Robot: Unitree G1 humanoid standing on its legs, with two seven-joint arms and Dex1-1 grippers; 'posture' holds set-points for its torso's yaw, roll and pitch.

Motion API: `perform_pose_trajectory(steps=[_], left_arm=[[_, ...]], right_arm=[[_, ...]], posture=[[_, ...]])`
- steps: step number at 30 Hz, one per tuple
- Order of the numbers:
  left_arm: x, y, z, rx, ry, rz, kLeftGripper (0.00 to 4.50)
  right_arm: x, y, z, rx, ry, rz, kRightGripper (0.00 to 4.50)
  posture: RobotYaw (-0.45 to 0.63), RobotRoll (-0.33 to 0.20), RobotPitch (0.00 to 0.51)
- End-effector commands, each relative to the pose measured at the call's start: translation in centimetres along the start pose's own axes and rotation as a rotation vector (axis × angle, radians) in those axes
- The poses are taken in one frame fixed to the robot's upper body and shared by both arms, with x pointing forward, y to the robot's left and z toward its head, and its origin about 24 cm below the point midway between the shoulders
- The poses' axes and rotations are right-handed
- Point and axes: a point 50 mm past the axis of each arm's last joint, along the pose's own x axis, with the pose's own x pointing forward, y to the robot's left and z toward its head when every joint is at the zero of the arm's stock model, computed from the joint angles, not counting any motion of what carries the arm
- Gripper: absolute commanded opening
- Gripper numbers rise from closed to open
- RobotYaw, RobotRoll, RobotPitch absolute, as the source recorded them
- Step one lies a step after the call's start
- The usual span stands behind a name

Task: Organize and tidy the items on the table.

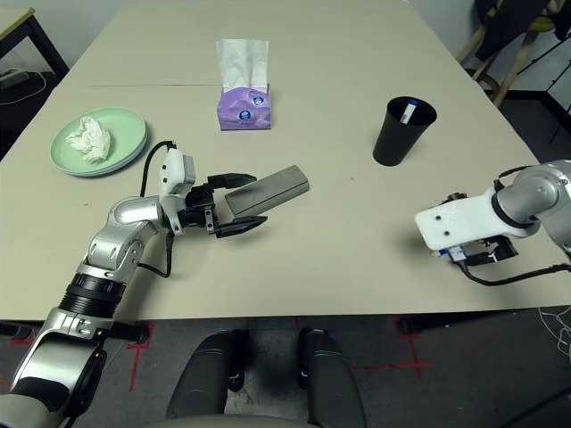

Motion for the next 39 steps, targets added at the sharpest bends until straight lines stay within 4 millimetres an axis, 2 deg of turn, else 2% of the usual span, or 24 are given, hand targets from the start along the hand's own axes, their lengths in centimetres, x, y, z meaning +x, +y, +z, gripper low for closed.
perform_pose_trajectory(steps=[1, 23, 26, 35, 36, 39], left_arm=[[-0.15, -0.07, -0.03, 0.002, 0.016, 0.001, 4.48], [-0.34, 0.20, 0.14, 0.009, 0.022, 0.016, 4.48], [-0.34, 0.22, 0.15, 0.010, 0.021, 0.017, 4.50], [-0.30, 0.37, 0.23, 0.010, 0.020, 0.020, 4.50], [-0.30, 0.40, 0.25, 0.010, 0.020, 0.021, 4.50], [-0.34, 0.55, 0.31, 0.011, 0.022, 0.024, 4.50]], right_arm=[[0.35, 0.12, 0.33, -0.010, -0.001, -0.014, 4.50], [0.50, 0.38, 0.57, -0.092, 0.010, 0.030, 4.50], [0.58, 0.45, 0.46, -0.097, 0.012, 0.039, 3.86], [0.86, 0.38, 0.27, -0.111, 0.017, 0.042, 0.53], [0.87, 0.36, 0.27, -0.112, 0.017, 0.043, 0.39], [0.79, 0.23, 0.33, -0.114, 0.016, 0.041, 0.40]], posture=[[0.06, 0.000, 0.183], [0.06, 0.000, 0.186], [0.06, 0.000, 0.186], [0.06, 0.000, 0.186], [0.06, 0.000, 0.186], [0.06, 0.000, 0.182]])
